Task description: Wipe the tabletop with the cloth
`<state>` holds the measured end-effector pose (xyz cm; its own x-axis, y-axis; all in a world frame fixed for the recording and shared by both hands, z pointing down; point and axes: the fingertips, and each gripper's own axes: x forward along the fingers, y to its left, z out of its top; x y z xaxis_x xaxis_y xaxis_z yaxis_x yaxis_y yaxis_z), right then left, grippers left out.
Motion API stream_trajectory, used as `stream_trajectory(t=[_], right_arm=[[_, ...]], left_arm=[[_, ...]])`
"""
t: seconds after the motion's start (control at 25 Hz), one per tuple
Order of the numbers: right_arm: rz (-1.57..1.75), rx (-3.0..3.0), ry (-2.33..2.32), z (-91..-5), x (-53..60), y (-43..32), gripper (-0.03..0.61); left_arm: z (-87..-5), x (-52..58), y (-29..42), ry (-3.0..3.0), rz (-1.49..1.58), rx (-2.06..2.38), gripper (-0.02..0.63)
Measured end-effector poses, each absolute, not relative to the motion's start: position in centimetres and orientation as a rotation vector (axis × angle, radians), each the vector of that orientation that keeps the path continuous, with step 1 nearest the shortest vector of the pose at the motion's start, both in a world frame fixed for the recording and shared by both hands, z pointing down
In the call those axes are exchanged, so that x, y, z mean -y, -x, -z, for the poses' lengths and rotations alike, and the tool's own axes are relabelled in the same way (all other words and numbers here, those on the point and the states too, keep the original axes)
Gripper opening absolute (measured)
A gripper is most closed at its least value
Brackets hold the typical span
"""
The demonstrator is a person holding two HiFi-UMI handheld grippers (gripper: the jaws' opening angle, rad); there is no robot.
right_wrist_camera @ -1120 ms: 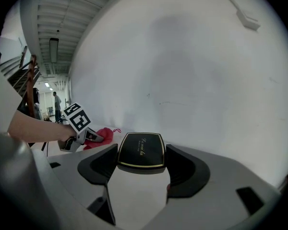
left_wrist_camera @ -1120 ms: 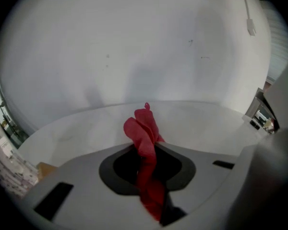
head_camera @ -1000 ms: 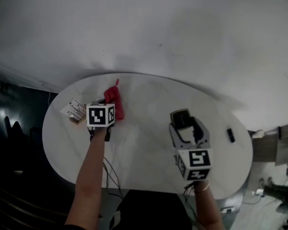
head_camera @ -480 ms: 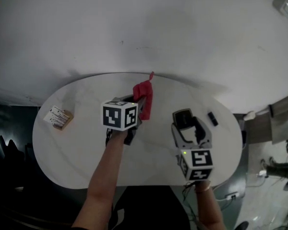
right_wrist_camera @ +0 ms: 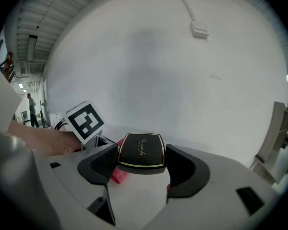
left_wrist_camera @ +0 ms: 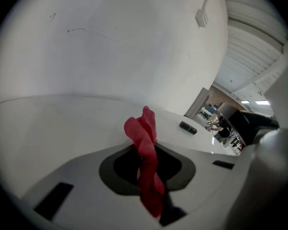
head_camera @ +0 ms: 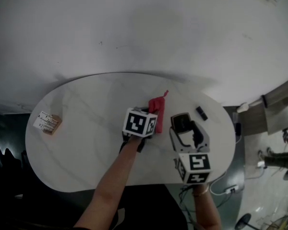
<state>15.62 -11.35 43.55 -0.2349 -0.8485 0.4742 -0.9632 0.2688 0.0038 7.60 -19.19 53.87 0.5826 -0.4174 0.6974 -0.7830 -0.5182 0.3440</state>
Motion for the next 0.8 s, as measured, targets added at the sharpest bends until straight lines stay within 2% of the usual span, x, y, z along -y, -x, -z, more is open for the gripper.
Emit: stream_trajectory(t=[0.2, 0.8], right_arm=[[-0.395, 2.174, -1.577, -44.0, 11.8, -14.1, 0.302], [-0.319, 2.320, -1.328, -44.1, 14.7, -2.4, 0.302]], left_arm=[[-55.6, 18.2, -2.2, -2.115, -0.811, 1.056, 0.061], [-55.8, 16.3, 18.6, -1.885, -0.708, 1.408, 0.061]])
